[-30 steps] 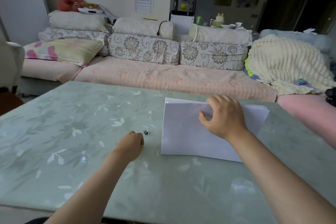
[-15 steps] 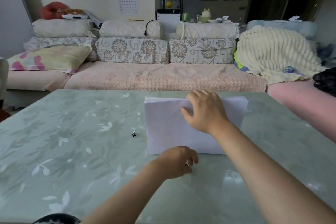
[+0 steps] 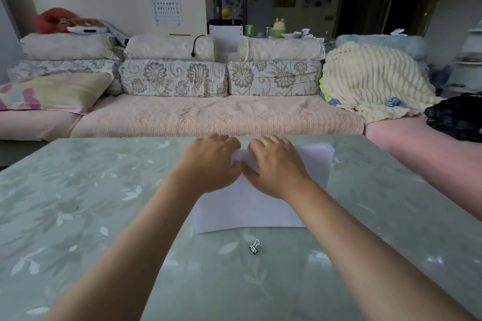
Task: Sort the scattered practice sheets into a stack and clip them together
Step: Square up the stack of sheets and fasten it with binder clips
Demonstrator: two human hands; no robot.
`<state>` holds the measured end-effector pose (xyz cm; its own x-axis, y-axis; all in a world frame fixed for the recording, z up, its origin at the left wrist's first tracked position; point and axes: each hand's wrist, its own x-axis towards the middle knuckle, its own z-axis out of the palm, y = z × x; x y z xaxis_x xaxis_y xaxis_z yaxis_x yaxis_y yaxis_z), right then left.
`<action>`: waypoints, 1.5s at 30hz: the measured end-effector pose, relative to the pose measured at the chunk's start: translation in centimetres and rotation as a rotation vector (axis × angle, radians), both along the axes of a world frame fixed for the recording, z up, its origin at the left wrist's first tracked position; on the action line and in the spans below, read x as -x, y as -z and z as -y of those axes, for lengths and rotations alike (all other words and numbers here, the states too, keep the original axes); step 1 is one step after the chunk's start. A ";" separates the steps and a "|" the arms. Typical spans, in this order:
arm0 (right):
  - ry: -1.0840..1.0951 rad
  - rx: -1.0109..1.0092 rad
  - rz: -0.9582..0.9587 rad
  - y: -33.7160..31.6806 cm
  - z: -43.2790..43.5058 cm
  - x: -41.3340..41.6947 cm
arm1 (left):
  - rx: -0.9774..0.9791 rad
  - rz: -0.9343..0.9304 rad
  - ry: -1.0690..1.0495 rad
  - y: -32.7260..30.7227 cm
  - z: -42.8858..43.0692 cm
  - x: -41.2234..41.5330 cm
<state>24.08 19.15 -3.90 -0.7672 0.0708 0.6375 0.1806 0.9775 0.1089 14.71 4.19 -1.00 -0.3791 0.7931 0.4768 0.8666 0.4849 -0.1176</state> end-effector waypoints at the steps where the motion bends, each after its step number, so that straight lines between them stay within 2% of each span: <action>1: -0.010 0.012 0.008 0.0 -0.1 0.0 | -0.016 -0.014 -0.005 0.5 -0.2 0.2; 5: -0.040 0.046 0.063 -0.4 -0.8 -0.3 | -0.055 -0.113 0.041 1.2 -0.3 0.9; 11: 0.037 0.040 0.139 -1.1 -5.0 -3.6 | -0.038 -0.091 0.074 1.1 -0.2 1.2; 17: 0.024 0.115 0.124 -1.1 -8.5 -6.7 | 0.049 -0.011 -0.029 -0.1 -1.0 0.2; 21: -0.025 0.124 0.112 -0.9 -8.4 -6.6 | 0.083 -0.001 0.030 -0.3 -4.8 -2.3; 28: -0.049 0.150 0.088 -0.7 -8.8 -6.6 | 0.004 -0.102 0.127 0.7 -10.7 -4.9; 30: -0.046 0.152 0.037 -0.4 -8.9 -6.9 | -0.007 -0.127 0.149 0.8 -10.7 -4.6; 34: -0.046 0.109 -0.294 -0.5 -7.5 -8.7 | 0.003 -0.146 0.196 0.6 -10.8 -4.4; 36: -0.122 0.117 -0.326 0.1 -6.3 -9.6 | 0.005 -0.153 0.207 0.4 -10.8 -4.2; 38: -0.176 0.220 -0.158 1.3 -5.1 -9.7 | 0.015 -0.137 0.211 0.2 -10.8 -4.0; 42: -0.112 0.586 0.444 4.8 -3.0 -8.1 | 0.040 -0.120 0.202 0.1 -10.6 -4.0; 45: -0.165 0.715 0.617 7.1 -1.8 -6.6 | 0.039 -0.138 0.210 0.2 -10.6 -3.8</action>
<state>30.69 20.97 -10.98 -0.9884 0.1477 -0.0345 0.1454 0.8573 -0.4938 18.54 14.80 -1.17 -0.1371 0.8664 0.4802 0.9223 0.2885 -0.2572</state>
